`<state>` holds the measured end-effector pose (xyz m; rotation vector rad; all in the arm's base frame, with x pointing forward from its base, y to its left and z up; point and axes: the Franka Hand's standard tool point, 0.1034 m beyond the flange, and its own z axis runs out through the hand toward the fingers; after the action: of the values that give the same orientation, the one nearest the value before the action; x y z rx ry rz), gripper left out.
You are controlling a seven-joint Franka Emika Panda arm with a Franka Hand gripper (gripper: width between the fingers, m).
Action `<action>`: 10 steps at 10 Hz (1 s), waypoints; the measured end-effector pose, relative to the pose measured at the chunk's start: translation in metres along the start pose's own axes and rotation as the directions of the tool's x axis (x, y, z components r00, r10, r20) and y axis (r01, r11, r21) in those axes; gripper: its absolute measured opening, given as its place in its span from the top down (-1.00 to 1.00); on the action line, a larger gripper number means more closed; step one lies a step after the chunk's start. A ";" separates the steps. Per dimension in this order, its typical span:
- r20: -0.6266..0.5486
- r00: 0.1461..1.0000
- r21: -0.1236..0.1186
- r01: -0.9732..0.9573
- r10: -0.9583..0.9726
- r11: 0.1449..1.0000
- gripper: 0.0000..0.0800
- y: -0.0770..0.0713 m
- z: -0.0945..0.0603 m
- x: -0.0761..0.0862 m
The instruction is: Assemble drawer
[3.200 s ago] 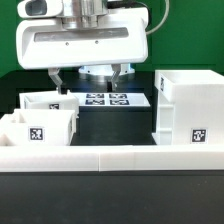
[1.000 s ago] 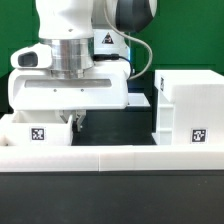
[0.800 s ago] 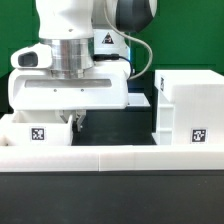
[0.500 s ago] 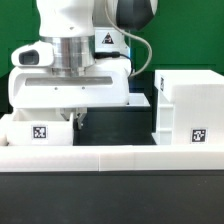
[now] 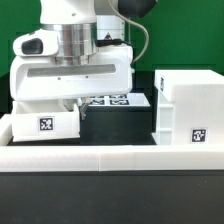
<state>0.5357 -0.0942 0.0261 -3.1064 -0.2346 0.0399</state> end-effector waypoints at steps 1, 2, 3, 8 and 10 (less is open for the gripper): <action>0.000 0.998 0.000 0.061 -0.061 0.998 0.90 0.000 0.000 0.000; 0.001 0.990 -0.001 0.142 -0.142 0.990 0.90 0.000 0.000 0.000; 0.010 0.972 -0.016 0.234 -0.234 0.972 0.90 -0.005 -0.001 0.002; 0.033 0.839 -0.027 0.544 -0.543 0.839 0.90 -0.017 0.001 0.001; 0.035 0.788 -0.024 0.616 -0.615 0.787 0.90 -0.015 0.001 0.000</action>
Offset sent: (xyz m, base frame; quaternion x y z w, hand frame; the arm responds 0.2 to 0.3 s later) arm -0.0032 0.0178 0.0093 -0.0630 -0.0215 -0.1932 0.9789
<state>0.5337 -0.0791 0.0254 -2.8863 -1.2458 0.0611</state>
